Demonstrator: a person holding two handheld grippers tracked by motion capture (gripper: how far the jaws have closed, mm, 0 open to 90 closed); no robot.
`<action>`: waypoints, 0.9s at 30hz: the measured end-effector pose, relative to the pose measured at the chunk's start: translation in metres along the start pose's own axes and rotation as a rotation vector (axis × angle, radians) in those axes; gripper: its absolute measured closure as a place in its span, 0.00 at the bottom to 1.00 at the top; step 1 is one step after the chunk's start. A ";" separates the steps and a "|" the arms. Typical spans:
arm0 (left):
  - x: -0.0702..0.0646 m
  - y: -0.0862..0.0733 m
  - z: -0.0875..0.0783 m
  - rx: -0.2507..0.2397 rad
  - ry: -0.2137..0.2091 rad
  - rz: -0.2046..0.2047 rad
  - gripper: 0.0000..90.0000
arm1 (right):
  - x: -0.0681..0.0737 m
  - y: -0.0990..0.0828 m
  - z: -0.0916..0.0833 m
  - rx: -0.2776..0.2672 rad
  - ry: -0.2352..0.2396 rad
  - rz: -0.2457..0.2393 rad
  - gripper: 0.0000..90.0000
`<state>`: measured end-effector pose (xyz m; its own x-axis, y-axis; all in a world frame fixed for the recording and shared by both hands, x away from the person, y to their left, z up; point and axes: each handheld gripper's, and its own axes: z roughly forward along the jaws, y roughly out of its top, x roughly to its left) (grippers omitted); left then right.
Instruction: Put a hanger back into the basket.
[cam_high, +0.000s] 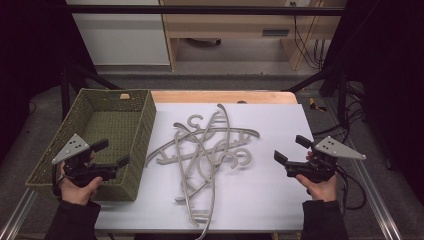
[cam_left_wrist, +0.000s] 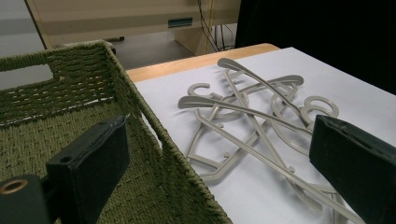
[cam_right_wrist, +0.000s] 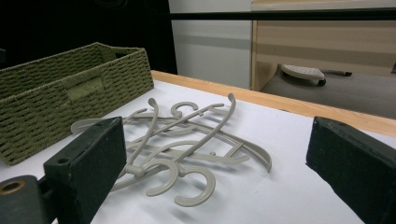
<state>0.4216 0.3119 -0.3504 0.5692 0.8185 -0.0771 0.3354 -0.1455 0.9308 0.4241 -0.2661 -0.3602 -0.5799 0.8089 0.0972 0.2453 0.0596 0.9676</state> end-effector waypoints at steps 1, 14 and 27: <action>0.000 0.000 0.000 -0.002 0.000 0.001 0.05 | 0.000 0.000 0.000 0.004 0.004 0.000 0.06; -0.002 0.001 -0.002 -0.003 0.004 0.017 0.06 | 0.018 0.005 0.009 0.057 0.014 -0.017 0.08; -0.002 0.001 -0.004 -0.003 0.010 0.024 0.06 | 0.052 0.009 0.033 0.180 0.054 -0.037 0.14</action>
<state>0.4180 0.3125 -0.3474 0.5693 0.8206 -0.0508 0.3192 -0.1637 0.9335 0.4222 -0.2043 -0.3545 -0.6306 0.7720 0.0798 0.3553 0.1957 0.9140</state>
